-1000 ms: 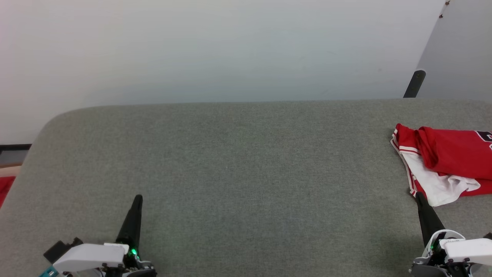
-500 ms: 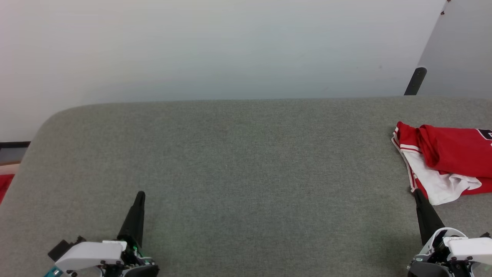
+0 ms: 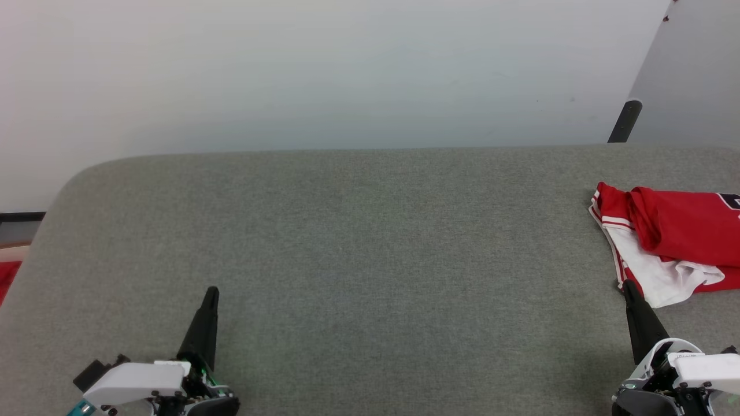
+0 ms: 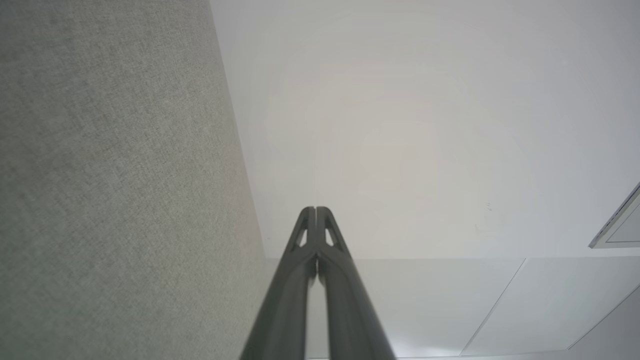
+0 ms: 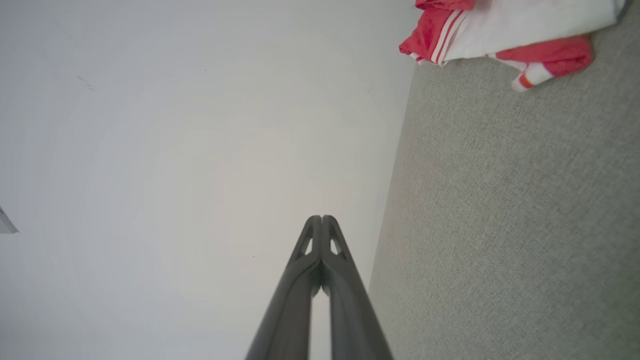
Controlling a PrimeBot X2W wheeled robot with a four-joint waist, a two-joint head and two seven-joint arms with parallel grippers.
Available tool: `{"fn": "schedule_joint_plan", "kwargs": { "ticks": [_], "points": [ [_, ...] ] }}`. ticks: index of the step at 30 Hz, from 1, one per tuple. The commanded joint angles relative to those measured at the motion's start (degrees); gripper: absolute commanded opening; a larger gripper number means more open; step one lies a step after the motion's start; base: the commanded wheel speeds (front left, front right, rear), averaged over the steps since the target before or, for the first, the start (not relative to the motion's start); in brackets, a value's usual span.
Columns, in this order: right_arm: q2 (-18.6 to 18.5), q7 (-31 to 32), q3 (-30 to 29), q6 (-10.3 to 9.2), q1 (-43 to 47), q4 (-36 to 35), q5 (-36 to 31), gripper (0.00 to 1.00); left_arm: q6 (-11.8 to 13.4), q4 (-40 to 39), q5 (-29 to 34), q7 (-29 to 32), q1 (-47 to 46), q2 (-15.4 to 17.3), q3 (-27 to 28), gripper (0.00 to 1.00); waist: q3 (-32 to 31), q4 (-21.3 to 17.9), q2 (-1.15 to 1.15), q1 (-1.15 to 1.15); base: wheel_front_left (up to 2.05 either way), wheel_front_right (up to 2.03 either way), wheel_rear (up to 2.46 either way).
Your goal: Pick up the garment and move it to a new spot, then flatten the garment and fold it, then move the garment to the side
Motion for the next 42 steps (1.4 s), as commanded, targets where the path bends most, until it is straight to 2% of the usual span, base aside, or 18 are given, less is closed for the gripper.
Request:
{"fn": "schedule_joint_plan", "kwargs": {
  "ticks": [1, 42],
  "points": [
    [0.2, 0.1, 0.0, -0.04, -0.2, -0.2, 0.2, 0.00, -0.2, 0.0, -0.1, 0.1, -0.5, 0.0, 0.1, 0.00, 0.0, 0.0, 0.00, 0.00, 0.00, 0.00, 0.00],
    [0.2, 0.1, 0.0, -0.03, -0.2, -0.2, 0.1, 0.00, -0.2, 0.0, -0.2, 0.1, -0.5, 0.0, 0.1, 0.00, 0.0, 0.0, 0.00, 0.00, 0.00, 0.00, 0.00]
  ]
}}
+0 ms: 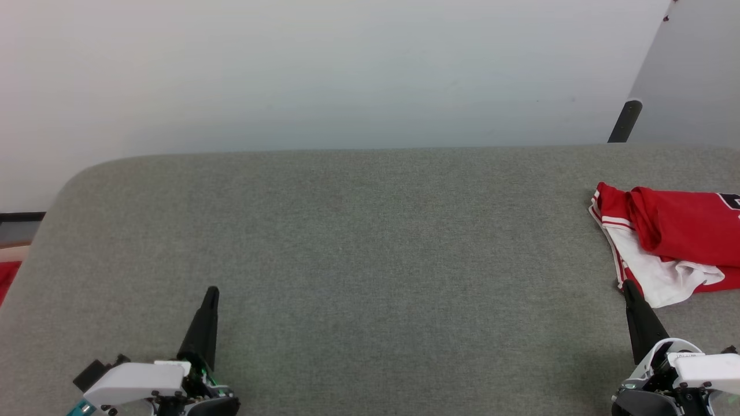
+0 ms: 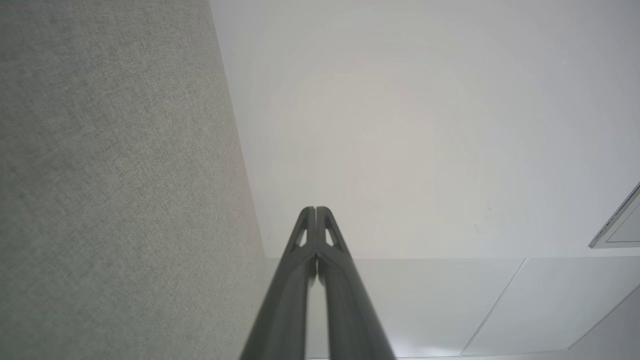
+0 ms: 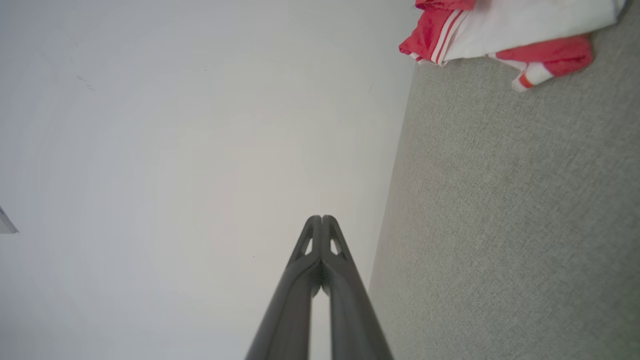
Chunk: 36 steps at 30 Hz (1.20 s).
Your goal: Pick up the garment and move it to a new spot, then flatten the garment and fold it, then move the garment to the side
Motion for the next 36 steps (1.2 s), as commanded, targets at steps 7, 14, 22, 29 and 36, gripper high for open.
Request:
{"fn": "schedule_joint_plan", "kwargs": {
  "ticks": [7, 14, 22, 29, 36],
  "points": [
    [0.1, 0.1, 0.0, -0.02, -0.2, -0.2, 0.1, 0.00, -0.2, 0.0, -0.2, 0.1, -0.5, 0.0, 0.1, 0.00, 0.0, 0.0, 0.00, 0.00, 0.00, 0.00, 0.00],
    [0.1, 0.1, 0.0, -0.02, -0.2, -0.2, 0.1, 0.00, -0.2, 0.0, -0.2, 0.1, -0.5, 0.0, 0.1, 0.00, 0.0, 0.0, 0.00, 0.00, 0.00, 0.00, 0.00],
    [0.1, 0.1, 0.0, -0.02, -0.2, -0.2, 0.1, 0.00, -0.2, 0.0, -0.2, 0.1, -0.5, 0.0, 0.1, 0.00, 0.0, 0.0, 0.00, 0.00, 0.00, 0.00, 0.00],
    [0.1, 0.1, 0.0, -0.02, -0.2, -0.2, 0.1, 0.00, -0.2, 0.0, -0.2, 0.1, -0.5, 0.0, 0.1, 0.00, 0.0, 0.0, 0.00, 0.00, 0.00, 0.00, 0.00],
    [0.1, 0.1, 0.0, -0.02, -0.2, -0.2, 0.1, 0.00, -0.2, 0.0, -0.2, 0.1, -0.5, 0.0, 0.1, 0.00, 0.0, 0.0, 0.00, 0.00, 0.00, 0.00, 0.00]
  ]
}}
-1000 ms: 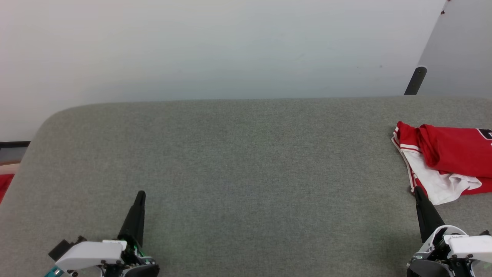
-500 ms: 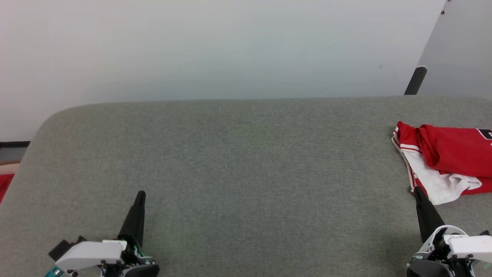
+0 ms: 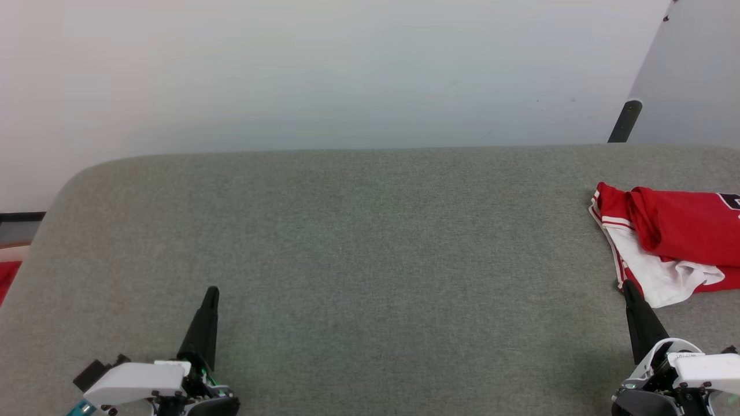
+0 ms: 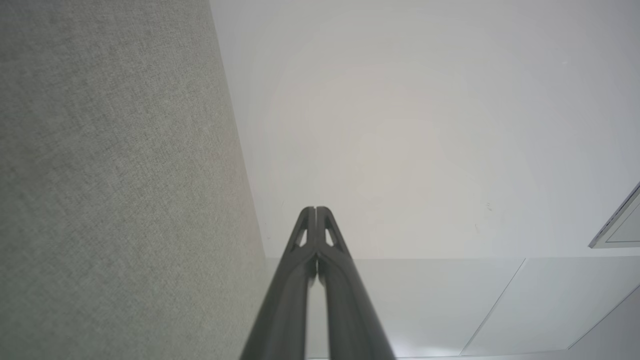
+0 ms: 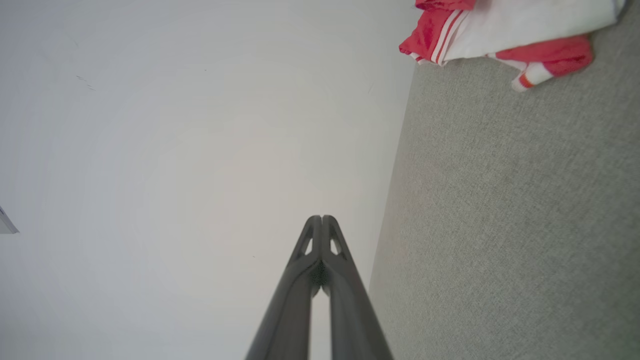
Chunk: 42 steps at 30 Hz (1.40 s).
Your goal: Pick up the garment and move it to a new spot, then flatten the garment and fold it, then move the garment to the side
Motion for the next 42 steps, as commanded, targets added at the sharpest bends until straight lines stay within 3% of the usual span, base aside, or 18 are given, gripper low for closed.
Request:
{"fn": "schedule_joint_plan", "kwargs": {
  "ticks": [1, 42],
  "points": [
    [0.1, 0.1, 0.0, -0.02, -0.2, -0.2, 0.1, 0.00, -0.2, 0.0, -0.2, 0.1, -0.5, 0.0, 0.1, 0.00, 0.0, 0.0, 0.00, 0.00, 0.00, 0.00, 0.00],
    [0.1, 0.1, 0.0, -0.02, -0.2, -0.2, 0.1, 0.00, -0.2, 0.0, -0.2, 0.1, -0.5, 0.0, 0.1, 0.00, 0.0, 0.0, 0.00, 0.00, 0.00, 0.00, 0.00]
  ]
}}
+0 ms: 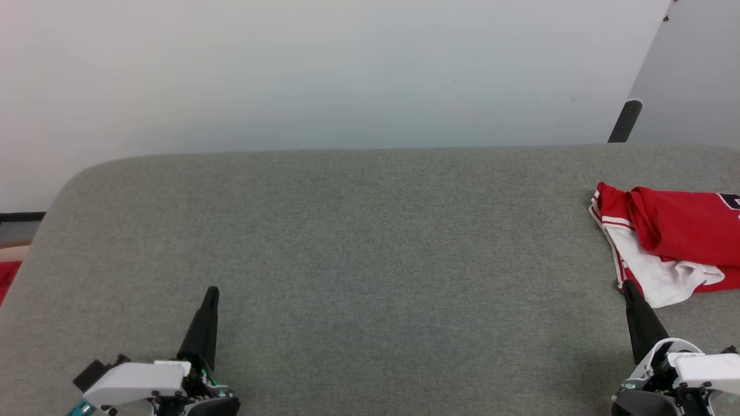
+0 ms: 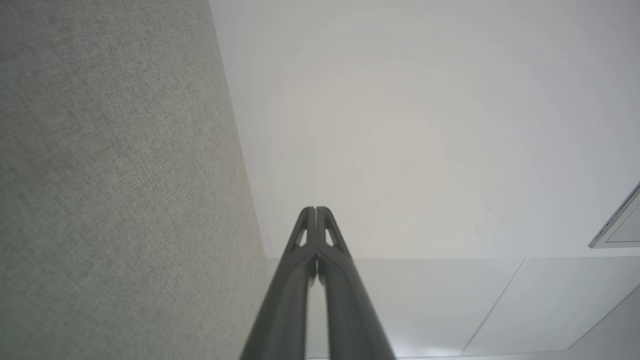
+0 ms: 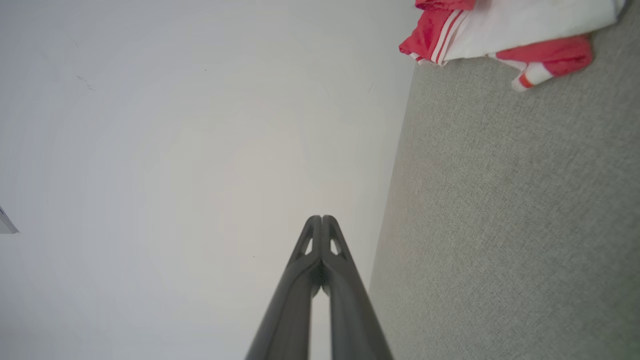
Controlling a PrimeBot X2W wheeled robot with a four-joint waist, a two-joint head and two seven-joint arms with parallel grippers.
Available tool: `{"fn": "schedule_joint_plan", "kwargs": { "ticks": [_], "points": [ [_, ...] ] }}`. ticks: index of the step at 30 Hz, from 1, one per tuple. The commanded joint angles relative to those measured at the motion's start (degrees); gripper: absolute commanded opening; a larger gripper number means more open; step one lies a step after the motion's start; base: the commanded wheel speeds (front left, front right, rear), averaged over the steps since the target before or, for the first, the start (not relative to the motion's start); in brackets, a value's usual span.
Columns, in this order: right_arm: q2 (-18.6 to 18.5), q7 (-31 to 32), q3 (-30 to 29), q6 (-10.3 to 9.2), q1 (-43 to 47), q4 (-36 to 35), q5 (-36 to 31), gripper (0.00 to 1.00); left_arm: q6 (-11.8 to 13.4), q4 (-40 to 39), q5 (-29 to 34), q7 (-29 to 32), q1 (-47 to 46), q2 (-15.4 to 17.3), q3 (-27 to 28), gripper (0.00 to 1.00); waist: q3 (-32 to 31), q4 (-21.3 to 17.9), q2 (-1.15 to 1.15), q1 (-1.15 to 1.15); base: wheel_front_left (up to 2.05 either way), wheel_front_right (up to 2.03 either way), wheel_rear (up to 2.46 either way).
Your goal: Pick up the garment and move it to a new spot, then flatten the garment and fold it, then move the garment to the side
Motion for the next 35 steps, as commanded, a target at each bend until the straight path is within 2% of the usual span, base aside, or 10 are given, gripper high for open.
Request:
{"fn": "schedule_joint_plan", "kwargs": {
  "ticks": [1, 35],
  "points": [
    [0.1, 0.1, 0.0, -0.02, -0.2, -0.2, 0.1, 0.00, -0.2, 0.0, -0.2, 0.1, -0.5, 0.0, 0.1, 0.00, 0.0, 0.0, 0.00, 0.00, 0.00, 0.00, 0.00],
    [0.1, 0.1, 0.0, -0.02, -0.2, -0.2, 0.1, 0.00, -0.2, 0.0, -0.2, 0.1, -0.5, 0.0, 0.1, 0.00, 0.0, 0.0, 0.00, 0.00, 0.00, 0.00, 0.00]
  ]
}}
